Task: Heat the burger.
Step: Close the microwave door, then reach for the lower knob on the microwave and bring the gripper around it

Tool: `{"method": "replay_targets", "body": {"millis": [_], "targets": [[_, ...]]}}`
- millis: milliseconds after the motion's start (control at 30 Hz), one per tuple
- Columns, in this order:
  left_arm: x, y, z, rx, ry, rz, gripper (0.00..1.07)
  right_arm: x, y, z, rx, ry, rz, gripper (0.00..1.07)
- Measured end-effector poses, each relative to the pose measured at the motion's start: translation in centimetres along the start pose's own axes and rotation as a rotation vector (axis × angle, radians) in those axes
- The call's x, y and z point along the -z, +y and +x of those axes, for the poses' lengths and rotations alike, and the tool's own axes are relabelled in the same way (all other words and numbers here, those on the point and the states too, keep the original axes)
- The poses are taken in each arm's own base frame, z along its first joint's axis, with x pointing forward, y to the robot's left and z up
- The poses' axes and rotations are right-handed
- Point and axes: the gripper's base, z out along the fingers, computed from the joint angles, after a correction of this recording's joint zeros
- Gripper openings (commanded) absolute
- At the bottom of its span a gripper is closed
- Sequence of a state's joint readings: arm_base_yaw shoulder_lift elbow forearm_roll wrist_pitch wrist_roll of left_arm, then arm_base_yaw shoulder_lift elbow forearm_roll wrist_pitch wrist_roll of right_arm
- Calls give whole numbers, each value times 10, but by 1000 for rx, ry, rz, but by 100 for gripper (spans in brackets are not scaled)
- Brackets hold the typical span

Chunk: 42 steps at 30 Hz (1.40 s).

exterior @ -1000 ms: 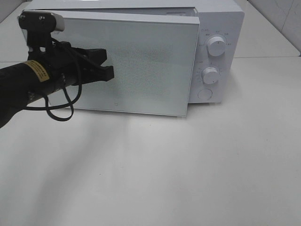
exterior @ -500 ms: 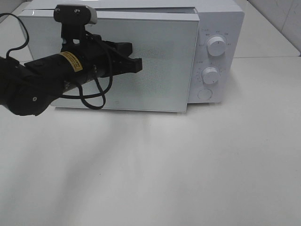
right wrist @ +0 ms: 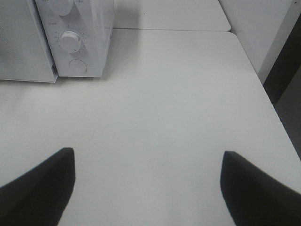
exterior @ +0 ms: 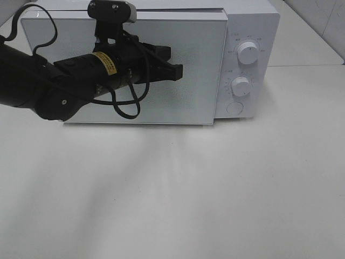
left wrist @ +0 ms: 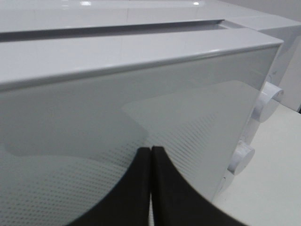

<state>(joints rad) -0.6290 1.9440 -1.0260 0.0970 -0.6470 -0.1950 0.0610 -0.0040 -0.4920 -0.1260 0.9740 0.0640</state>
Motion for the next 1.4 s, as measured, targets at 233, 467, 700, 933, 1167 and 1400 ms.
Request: {"method": "replay_targets", "body": {"millis": [233,467,700,933,1167,1400], "targets": [[-14,-5,-2,-18,11,17,0,0,0,0,0,0,-1,76],[-25,-10,-3,-36,22,30,0,0,0,0,0,0,-1,76],[-37,-14,-9,-28,-2,35,0,0,0,0,-1,0,-3,76],[-40,-19,-9,-29,-6,45,0,0,0,0,-2,0,-4,76],[-36,-30,-15,33,87,15,0,0,0,0,-3,0,-5,76],[-25,-44,-22,42,190,19,21,0,0,0,-3,0,-5,76]]}}
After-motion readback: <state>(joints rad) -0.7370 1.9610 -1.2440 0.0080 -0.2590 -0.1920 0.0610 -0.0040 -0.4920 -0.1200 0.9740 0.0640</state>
